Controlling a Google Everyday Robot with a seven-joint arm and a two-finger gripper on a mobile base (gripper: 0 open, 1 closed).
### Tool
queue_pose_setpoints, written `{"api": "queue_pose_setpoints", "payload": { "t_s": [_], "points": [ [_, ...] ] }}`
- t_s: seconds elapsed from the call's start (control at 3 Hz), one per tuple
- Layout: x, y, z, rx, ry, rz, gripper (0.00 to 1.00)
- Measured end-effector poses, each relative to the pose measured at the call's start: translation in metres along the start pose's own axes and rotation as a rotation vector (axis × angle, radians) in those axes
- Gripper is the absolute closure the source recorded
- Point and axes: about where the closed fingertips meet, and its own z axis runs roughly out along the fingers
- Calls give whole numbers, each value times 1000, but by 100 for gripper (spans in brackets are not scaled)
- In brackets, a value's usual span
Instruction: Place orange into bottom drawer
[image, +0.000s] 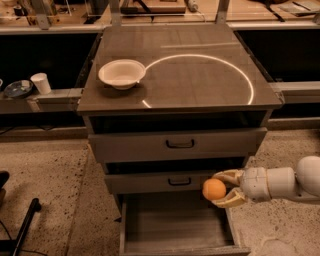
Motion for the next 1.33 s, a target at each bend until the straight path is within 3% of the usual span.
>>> {"api": "queue_pose_setpoints", "payload": {
  "t_s": [0.33,0.67,1.33],
  "points": [
    [-9,5,2,-3,7,-30,100],
    [13,2,31,4,-6,-5,100],
    [161,36,157,33,-86,157,100]
  ]
}}
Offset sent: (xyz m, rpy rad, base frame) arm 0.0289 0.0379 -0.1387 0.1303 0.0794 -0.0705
